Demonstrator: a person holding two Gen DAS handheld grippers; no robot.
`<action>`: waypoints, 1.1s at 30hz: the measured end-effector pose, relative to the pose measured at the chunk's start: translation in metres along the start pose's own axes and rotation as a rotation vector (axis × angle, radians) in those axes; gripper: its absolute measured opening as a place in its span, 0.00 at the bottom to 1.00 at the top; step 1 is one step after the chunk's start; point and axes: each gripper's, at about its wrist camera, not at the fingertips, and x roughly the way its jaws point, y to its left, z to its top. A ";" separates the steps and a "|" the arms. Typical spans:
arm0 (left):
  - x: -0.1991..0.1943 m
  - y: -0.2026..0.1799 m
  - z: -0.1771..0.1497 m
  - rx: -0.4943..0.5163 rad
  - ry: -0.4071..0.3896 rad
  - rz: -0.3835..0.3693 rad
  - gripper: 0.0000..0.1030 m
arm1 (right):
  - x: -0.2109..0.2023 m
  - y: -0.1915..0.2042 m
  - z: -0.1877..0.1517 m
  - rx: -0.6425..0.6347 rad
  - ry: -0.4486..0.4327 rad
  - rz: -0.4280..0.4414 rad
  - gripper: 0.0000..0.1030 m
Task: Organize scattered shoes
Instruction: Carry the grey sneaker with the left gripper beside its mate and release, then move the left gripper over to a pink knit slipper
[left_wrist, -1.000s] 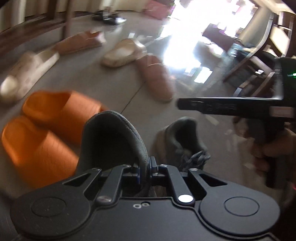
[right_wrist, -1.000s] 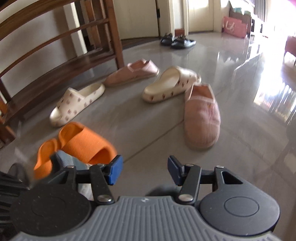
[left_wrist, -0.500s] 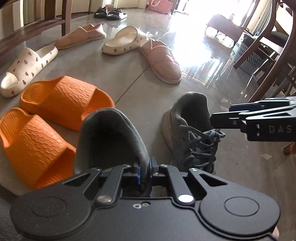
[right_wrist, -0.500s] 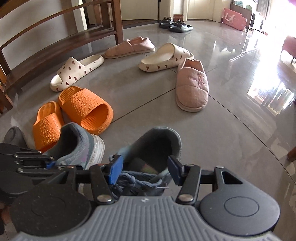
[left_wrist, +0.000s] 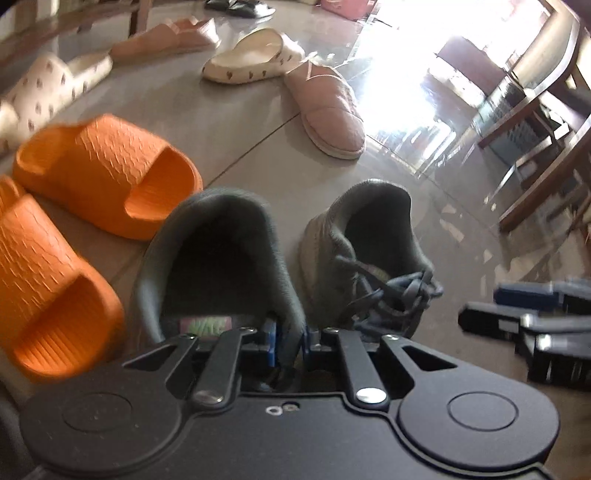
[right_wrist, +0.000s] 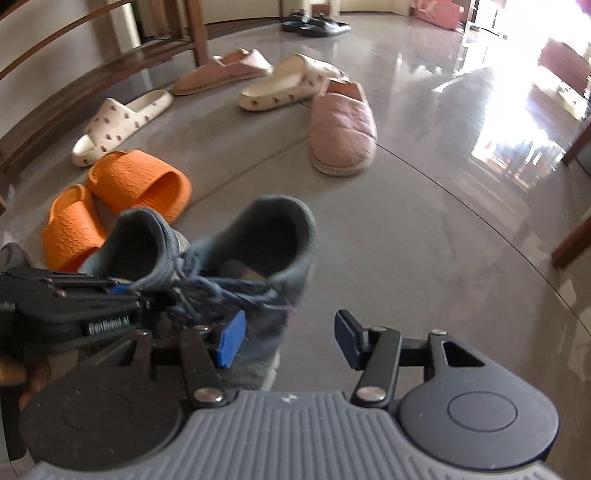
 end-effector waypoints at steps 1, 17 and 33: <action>0.003 -0.002 0.003 -0.030 -0.002 -0.003 0.09 | -0.001 -0.003 -0.002 0.005 0.002 -0.007 0.56; -0.075 0.035 -0.027 0.333 0.167 -0.035 0.37 | 0.019 -0.006 0.002 0.038 0.028 0.053 0.56; -0.032 0.023 -0.034 0.363 0.312 0.005 0.38 | 0.026 0.002 0.001 -0.021 0.069 0.107 0.56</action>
